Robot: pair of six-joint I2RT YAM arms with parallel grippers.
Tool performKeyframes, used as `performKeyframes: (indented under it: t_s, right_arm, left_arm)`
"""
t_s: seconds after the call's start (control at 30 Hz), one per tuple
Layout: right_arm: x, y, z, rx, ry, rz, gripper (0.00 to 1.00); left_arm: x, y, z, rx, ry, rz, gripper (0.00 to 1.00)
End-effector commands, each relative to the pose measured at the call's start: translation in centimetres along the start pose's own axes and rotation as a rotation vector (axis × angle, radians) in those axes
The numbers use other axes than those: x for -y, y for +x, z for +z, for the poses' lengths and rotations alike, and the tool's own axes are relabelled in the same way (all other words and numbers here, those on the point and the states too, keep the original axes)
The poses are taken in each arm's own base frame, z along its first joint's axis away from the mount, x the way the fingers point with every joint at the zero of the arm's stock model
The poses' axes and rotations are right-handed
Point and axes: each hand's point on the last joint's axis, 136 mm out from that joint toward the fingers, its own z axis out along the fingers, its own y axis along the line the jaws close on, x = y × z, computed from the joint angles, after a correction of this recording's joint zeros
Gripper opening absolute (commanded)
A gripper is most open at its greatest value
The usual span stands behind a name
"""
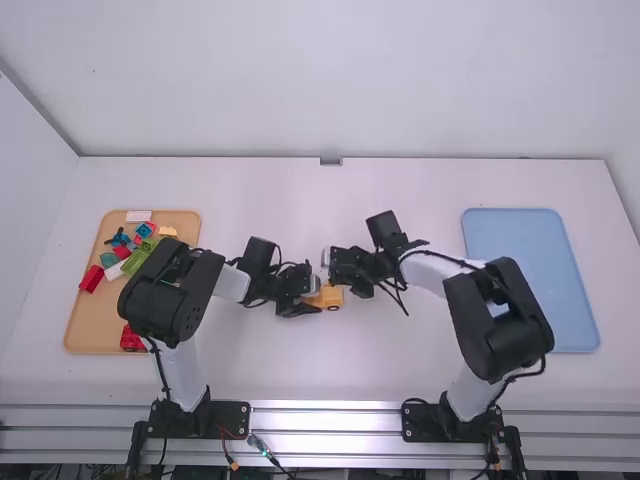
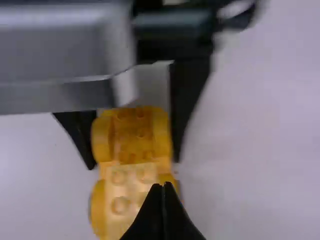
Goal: Assemble lego blocks to make yellow taxi
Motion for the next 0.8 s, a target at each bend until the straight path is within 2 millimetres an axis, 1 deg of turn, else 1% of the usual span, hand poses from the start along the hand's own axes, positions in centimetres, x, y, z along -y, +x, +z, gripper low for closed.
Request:
performKeyframes:
  t_s: [0.0,0.03,0.07,0.1,0.13,0.2,0.23,0.33,0.43,0.5,0.63,0.77]
  right_arm:
    - [3.2,-3.7,-4.0,0.065,0.130,-0.066,0.25]
    - [3.8,-4.1,-5.1,0.070,0.166,-0.040,0.74]
    - [4.1,-4.2,-5.7,0.071,0.186,-0.018,0.99]
    - [4.8,-4.0,-6.8,0.066,0.228,0.038,0.99]
    - [5.1,-3.9,-7.2,0.061,0.244,0.061,0.99]
    - [6.0,-3.0,-8.7,0.045,0.296,0.149,0.99]
    - [6.0,-2.8,-9.3,0.044,0.304,0.179,0.99]
    - [5.8,-2.0,-10.3,0.035,0.305,0.222,0.99]
    - [5.7,-1.3,-10.6,0.025,0.305,0.249,0.99]
    - [5.7,-1.2,-10.6,0.025,0.302,0.252,0.99]
    - [5.6,-1.5,-10.3,0.025,0.298,0.241,0.99]
    - [5.5,-1.8,-10.1,0.026,0.296,0.227,0.99]
  left_arm:
    - [0.2,0.4,0.1,-0.003,0.005,-0.009,0.53]
    - [0.1,0.4,0.1,0.000,0.002,-0.005,0.53]
    - [0.0,0.3,0.1,0.002,0.000,-0.002,0.53]
    - [0.1,0.1,0.2,0.009,0.003,0.008,0.51]
    - [0.1,0.0,0.3,0.010,0.004,0.009,0.51]
    - [-0.4,-0.4,0.3,0.021,-0.013,-0.019,0.51]
    - [-0.7,-0.6,0.3,0.026,-0.019,-0.033,0.51]
    - [-1.2,-1.2,0.6,0.024,-0.015,-0.023,0.50]
    - [-1.0,-2.0,1.1,0.014,0.020,0.029,0.49]
    - [-1.0,-2.0,1.5,-0.014,0.033,0.026,0.48]
    - [-1.3,-1.1,2.5,-0.091,0.037,0.000,0.47]
    - [-1.2,-0.8,3.0,-0.099,0.055,-0.013,0.49]
